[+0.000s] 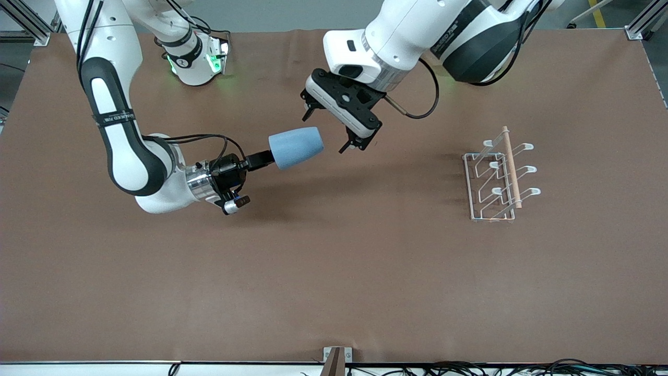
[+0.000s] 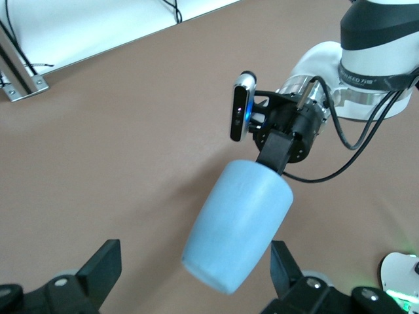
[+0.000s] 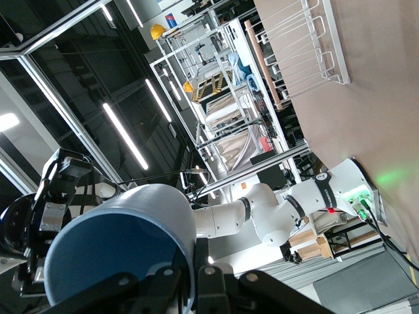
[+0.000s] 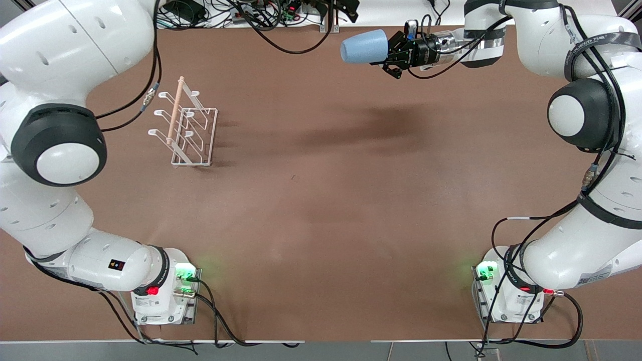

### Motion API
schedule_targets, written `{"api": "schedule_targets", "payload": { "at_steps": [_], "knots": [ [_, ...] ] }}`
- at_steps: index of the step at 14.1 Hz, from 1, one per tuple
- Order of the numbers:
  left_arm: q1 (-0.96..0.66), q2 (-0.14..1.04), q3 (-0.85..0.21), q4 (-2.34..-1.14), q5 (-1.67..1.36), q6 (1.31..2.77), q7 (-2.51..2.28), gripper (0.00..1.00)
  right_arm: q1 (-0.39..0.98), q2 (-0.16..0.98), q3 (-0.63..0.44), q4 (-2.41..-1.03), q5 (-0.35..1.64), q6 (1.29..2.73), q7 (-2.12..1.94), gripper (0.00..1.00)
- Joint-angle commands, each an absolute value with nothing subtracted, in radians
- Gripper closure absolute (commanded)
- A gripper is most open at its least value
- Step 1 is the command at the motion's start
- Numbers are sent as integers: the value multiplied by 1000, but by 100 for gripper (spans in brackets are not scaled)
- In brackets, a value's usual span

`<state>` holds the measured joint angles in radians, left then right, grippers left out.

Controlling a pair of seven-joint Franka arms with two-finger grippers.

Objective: Hang cup on cup holder
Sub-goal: 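Grasp the blue cup body with the left gripper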

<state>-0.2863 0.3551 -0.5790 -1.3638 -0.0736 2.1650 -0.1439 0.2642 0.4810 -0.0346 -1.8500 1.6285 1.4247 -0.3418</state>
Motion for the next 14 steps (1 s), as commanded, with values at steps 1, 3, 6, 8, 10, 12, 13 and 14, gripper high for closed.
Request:
{"api": "schedule_targets", "payload": {
  "at_steps": [1,3,6,8,10,12,13,14],
  "knots": [
    [-333,405,-572,-1332,-40,2192,-141,0,282,485,-43,-1836,1655,1434,-330,99],
    [-360,420,-572,-1331,0,2210,-133,0,290,489,-43,-1827,1655,1446,-330,99],
    [-390,448,-572,-1333,61,2233,-86,0,296,492,-43,-1822,1655,1451,-328,99],
    [-390,468,-574,-1335,89,2235,-45,0,296,492,-43,-1822,1655,1451,-330,99],
    [-396,489,-574,-1338,101,2237,15,0,299,492,-43,-1821,1657,1453,-330,99],
    [-402,503,-574,-1338,130,2235,55,0,299,492,-43,-1821,1655,1454,-330,99],
    [-403,505,-574,-1341,139,2237,57,0,299,492,-43,-1821,1655,1456,-328,99],
    [-405,514,-574,-1341,158,2237,60,0,299,492,-43,-1821,1655,1456,-328,99]
  ]
}}
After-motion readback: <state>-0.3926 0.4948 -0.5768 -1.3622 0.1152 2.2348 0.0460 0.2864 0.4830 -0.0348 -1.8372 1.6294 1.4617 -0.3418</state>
